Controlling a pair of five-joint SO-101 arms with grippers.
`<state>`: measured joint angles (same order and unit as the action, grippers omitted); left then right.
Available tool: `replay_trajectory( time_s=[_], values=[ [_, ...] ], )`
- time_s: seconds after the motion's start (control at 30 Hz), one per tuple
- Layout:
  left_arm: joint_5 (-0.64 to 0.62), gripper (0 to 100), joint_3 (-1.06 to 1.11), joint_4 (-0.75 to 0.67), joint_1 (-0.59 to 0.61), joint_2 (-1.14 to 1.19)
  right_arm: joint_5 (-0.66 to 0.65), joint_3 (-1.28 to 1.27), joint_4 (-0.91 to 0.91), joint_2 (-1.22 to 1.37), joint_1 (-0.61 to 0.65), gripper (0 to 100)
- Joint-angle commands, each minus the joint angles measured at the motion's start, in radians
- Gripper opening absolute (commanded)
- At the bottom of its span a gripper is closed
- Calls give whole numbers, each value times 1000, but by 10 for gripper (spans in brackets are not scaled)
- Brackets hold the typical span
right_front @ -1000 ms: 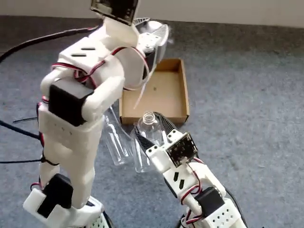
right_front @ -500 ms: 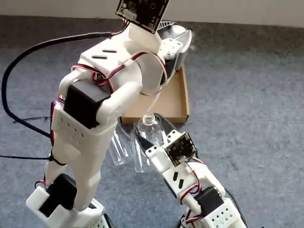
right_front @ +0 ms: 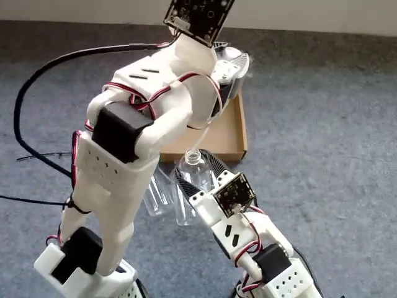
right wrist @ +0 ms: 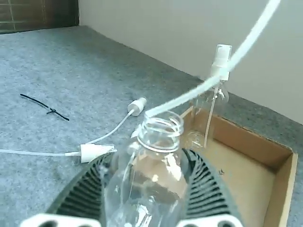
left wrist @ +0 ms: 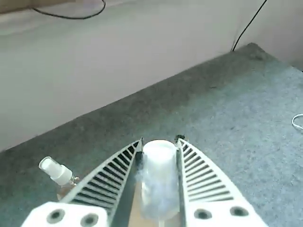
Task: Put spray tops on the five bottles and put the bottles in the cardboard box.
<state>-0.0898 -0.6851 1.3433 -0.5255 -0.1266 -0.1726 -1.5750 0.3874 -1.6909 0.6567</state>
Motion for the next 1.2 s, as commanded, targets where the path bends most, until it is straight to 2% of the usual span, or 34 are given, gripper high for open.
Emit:
replay_trajectory(
  time_s=[0.0,0.13,0.4,0.67,0.8,0.93,1.07,1.17],
  values=[
    [-9,42,90,-49,-5,-13,11,13,2,4,-2,4],
    [-9,42,151,-98,-7,-15,11,13,1,4,-22,4],
    [-6,42,157,-80,-8,-88,12,13,-4,4,-65,4],
    [-3,43,157,285,-4,-131,74,15,-5,4,-67,4],
    [-3,44,162,381,-4,-130,74,15,-5,2,-67,4],
    [3,46,277,379,-4,-130,75,15,-5,2,-67,4],
    [132,46,437,305,-4,-139,75,15,-5,2,-67,4],
    [169,60,470,288,8,-159,75,15,-5,2,-67,4]
  ],
)
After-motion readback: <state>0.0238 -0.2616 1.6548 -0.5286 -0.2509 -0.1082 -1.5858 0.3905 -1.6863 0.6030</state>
